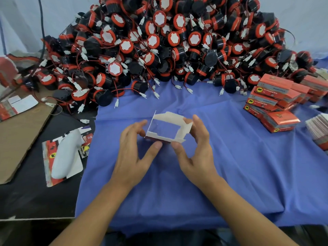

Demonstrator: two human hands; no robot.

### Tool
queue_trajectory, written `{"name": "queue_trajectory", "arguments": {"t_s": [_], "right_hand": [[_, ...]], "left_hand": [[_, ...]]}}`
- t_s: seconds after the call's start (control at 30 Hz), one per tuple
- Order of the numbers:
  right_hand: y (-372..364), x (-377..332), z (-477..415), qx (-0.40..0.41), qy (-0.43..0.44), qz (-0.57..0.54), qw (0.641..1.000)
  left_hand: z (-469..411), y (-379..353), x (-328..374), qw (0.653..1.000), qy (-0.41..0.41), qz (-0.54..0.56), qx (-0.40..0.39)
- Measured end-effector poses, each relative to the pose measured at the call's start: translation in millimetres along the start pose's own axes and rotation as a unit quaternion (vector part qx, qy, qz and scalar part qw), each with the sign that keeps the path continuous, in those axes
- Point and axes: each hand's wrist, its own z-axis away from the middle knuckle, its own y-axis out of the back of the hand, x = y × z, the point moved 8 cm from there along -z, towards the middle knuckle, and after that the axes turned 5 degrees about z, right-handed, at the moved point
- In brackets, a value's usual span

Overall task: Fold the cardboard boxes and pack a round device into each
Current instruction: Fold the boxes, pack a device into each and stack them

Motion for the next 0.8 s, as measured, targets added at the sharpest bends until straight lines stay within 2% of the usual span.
{"name": "queue_trajectory", "arguments": {"t_s": [0.07, 0.2, 0.37, 0.6, 0.8], "right_hand": [[2.2, -2.7, 0.2, 0.02, 0.021, -0.027, 0.999], [2.8, -4.6, -1.1, 0.034, 0.025, -0.056, 0.998], [-0.9, -4.7, -0.5, 0.017, 0.031, -0.074, 0.997], [-4.2, -12.7, -2.2, 0.001, 0.056, -0.088, 0.995], [-3.5, -5.0, -0.2, -0.034, 0.007, -0.042, 0.999]], "left_hand": [[2.7, -3.2, 3.9, 0.999, -0.01, 0.016, -0.031], [5.7, -2.5, 12.5, 0.998, -0.055, -0.002, -0.034], [10.8, -6.8, 11.0, 0.996, -0.016, 0.054, -0.067], [10.6, -4.7, 8.4, 0.995, -0.026, 0.092, -0.036], [10.9, -3.0, 13.2, 0.994, -0.057, 0.083, -0.032]]}}
